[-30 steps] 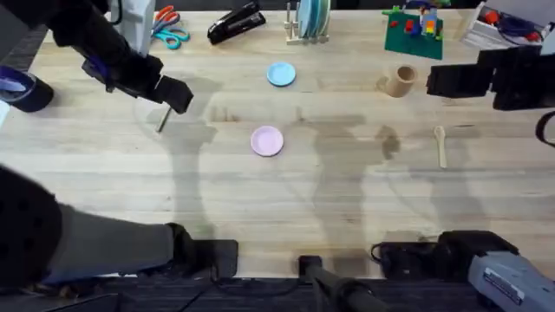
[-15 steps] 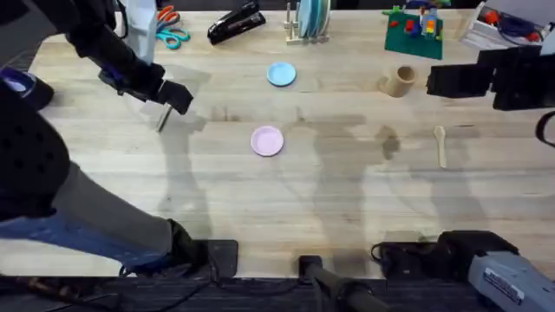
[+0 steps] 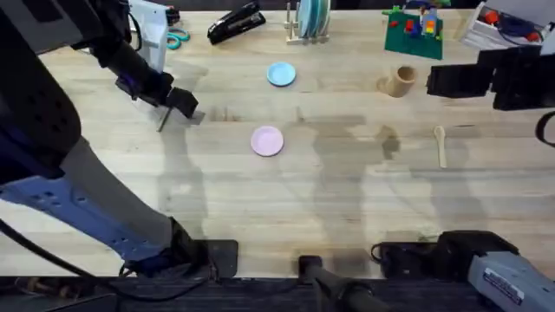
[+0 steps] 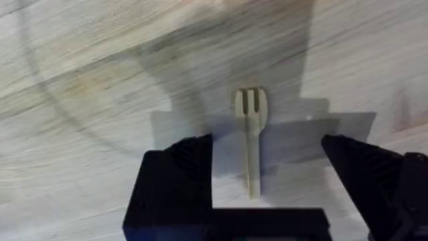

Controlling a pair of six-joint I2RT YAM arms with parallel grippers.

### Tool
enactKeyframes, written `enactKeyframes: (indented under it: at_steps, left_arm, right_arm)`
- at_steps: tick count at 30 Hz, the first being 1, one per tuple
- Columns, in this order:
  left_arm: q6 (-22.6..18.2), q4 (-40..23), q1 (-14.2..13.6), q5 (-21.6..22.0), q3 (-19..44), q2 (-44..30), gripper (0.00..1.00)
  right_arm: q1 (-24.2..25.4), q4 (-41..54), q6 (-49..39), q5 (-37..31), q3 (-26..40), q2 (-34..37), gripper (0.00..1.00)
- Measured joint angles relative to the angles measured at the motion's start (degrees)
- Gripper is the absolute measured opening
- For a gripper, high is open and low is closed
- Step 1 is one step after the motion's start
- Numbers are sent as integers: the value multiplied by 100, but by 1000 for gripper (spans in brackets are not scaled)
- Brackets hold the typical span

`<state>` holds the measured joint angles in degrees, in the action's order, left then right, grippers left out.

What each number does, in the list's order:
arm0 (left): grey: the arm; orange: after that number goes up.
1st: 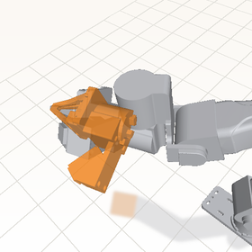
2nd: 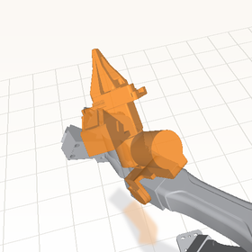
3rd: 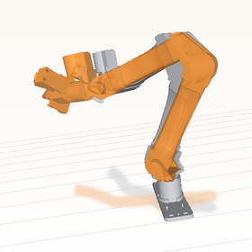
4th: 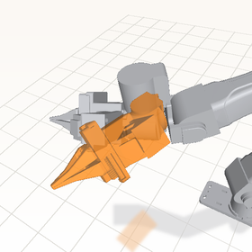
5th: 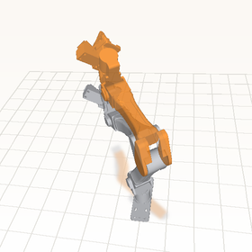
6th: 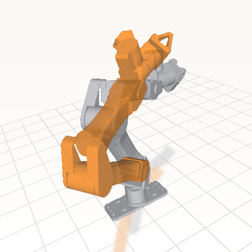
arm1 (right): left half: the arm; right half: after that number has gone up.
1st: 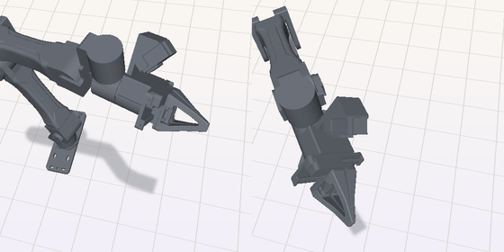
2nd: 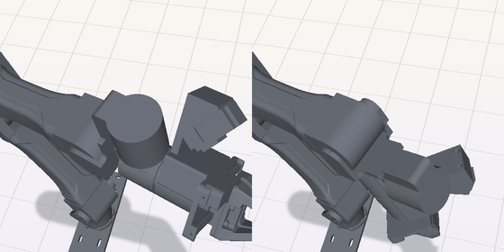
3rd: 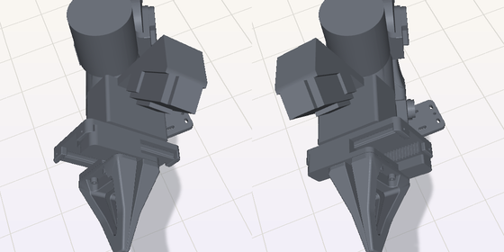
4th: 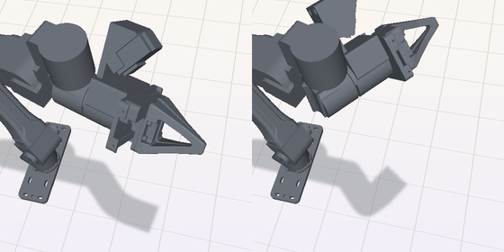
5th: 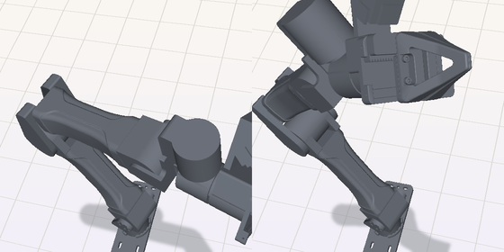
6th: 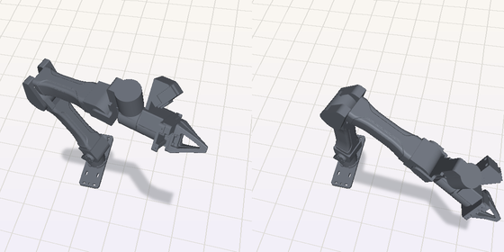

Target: Pick up a utensil and set it on the pink plate, then put the other utensil in the container.

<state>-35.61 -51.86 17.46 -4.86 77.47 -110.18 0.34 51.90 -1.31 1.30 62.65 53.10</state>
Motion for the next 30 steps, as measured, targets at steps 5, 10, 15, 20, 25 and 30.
enactKeyframes:
  at_steps: [5,10,15,20,25,30]
  left_arm:
    - [-18,-4,10,-9,9,-12,995]
    - [-44,-124,10,-2,28,-14,995]
    - [-70,-258,10,0,46,-14,995]
    - [-85,-298,10,2,50,-14,995]
    - [-88,-313,10,4,52,-14,995]
    - [-88,-316,10,4,52,-14,995]
  right_arm:
    - [0,0,1,0,0,0,994]
    - [0,0,1,0,0,0,994]
    - [0,0,1,0,0,0,995]
    - [0,0,1,0,0,-1,995]
    - [0,0,1,0,0,0,995]
    - [0,0,1,0,0,0,995]
